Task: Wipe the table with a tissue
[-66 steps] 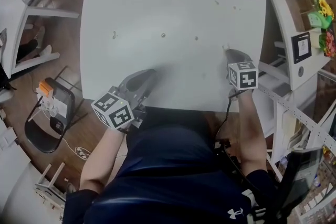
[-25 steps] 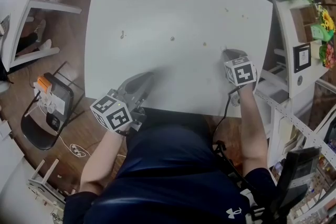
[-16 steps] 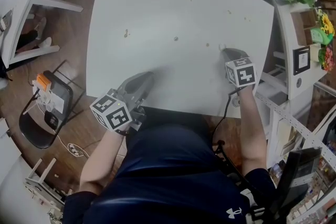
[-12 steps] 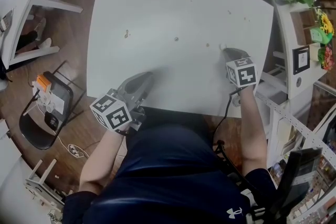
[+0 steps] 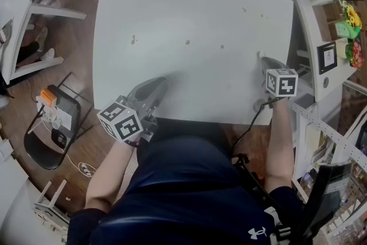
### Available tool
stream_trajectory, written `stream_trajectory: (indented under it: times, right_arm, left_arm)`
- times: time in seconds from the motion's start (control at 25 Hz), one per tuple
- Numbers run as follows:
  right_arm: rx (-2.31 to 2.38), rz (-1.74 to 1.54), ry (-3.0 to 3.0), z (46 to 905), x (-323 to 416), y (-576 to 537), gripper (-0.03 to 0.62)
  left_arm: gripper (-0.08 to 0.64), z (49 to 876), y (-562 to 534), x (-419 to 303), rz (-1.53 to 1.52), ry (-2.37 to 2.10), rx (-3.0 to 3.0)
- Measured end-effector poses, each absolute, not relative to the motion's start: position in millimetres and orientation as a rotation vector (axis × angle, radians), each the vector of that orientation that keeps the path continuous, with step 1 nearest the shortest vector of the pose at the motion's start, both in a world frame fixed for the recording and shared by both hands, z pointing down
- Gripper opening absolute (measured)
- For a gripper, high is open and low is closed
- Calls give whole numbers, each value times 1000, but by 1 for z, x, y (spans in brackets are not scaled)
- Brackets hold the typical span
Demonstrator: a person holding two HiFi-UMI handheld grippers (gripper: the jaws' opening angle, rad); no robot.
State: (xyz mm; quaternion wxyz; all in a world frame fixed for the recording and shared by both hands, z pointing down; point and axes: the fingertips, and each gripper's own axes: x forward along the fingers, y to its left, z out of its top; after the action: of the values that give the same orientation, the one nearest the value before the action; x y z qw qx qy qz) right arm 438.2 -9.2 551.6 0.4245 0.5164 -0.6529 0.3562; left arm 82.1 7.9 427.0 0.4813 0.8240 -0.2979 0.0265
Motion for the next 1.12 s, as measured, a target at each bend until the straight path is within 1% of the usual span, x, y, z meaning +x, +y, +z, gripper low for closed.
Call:
stream_trajectory:
  times: [0.12,0.28,0.76,1.12]
  right_arm:
    - [1288,898,-1650,553,434,-8,20]
    - [1243,902,-1710,557,406,-16,20]
    - [1125,896,-1800,566,320,-30,20]
    - [1052,801,-1730,581,312,-37,20]
  left_arm:
    - [26,424,9,91,83,-712,2013]
    - [26,423,14,91,86,-715,2014]
    - [26,435,14,47,49,-805,1974]
    - [26,434,18,35,27,-822,1960]
